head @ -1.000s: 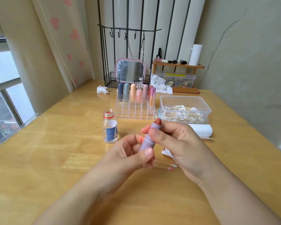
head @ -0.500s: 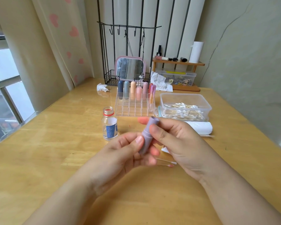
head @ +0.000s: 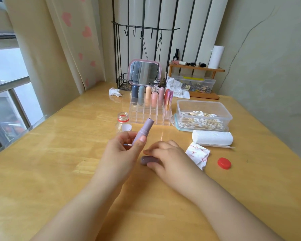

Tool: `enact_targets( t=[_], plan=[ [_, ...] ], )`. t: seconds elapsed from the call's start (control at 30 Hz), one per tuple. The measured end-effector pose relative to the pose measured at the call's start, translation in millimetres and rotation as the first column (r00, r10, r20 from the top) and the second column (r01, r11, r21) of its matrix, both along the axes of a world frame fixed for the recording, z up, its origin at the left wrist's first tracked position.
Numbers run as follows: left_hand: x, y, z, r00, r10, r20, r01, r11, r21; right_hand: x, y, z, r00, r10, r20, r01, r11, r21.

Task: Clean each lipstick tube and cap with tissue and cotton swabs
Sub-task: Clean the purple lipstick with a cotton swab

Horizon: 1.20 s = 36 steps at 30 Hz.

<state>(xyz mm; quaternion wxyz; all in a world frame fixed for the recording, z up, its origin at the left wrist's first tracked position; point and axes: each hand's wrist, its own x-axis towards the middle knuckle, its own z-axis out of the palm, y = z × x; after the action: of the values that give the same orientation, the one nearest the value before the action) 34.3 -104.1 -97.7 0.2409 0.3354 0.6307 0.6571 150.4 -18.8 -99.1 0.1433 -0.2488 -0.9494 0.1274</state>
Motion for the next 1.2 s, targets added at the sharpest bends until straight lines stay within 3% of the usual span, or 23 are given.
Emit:
enact_targets(
  t=[0.13, 0.23, 0.3, 0.37, 0.43, 0.5, 0.8, 0.93, 1.2],
  plan=[
    [3, -1, 3, 0.999, -0.034, -0.005, 0.034, 0.999, -0.004, -5, 0, -3, 0.999, 0.033, 0.019, -0.033, 0.999, 0.004],
    [2, -2, 1, 0.998, -0.064, 0.002, 0.064, 0.998, 0.011, 5, 3, 5, 0.971, -0.073, -0.226, 0.027, 0.979, -0.204],
    [3, -2, 0, 0.995, -0.097, 0.013, 0.097, 0.995, 0.017, 13, 5, 16, 0.886, -0.195, -0.420, 0.004, 0.910, -0.415],
    [4, -3, 0, 0.988, -0.152, 0.015, 0.152, 0.988, 0.005, 21, 8, 27, 0.754, -0.276, -0.596, -0.168, 0.796, -0.581],
    [6, -4, -2, 0.977, -0.213, 0.008, 0.213, 0.977, -0.010, 27, 10, 36, 0.630, -0.327, -0.704, -0.322, 0.715, -0.620],
    [8, -4, -4, 0.959, -0.281, -0.030, 0.281, 0.960, -0.019, 32, 11, 40, 0.582, -0.322, -0.747, -0.368, 0.714, -0.595],
    [13, -5, -3, 0.935, -0.327, -0.136, 0.325, 0.945, -0.039, 37, 13, 37, 0.697, -0.141, -0.703, -0.345, 0.793, -0.502],
    [15, -6, 1, 0.937, -0.321, -0.141, 0.323, 0.946, -0.007, 34, 10, 31, 0.793, -0.100, -0.601, -0.249, 0.847, -0.469],
    [18, -5, -6, 0.934, -0.304, -0.187, 0.299, 0.953, -0.056, 28, 2, 22, 0.875, -0.067, -0.479, -0.122, 0.927, -0.354]
  ],
)
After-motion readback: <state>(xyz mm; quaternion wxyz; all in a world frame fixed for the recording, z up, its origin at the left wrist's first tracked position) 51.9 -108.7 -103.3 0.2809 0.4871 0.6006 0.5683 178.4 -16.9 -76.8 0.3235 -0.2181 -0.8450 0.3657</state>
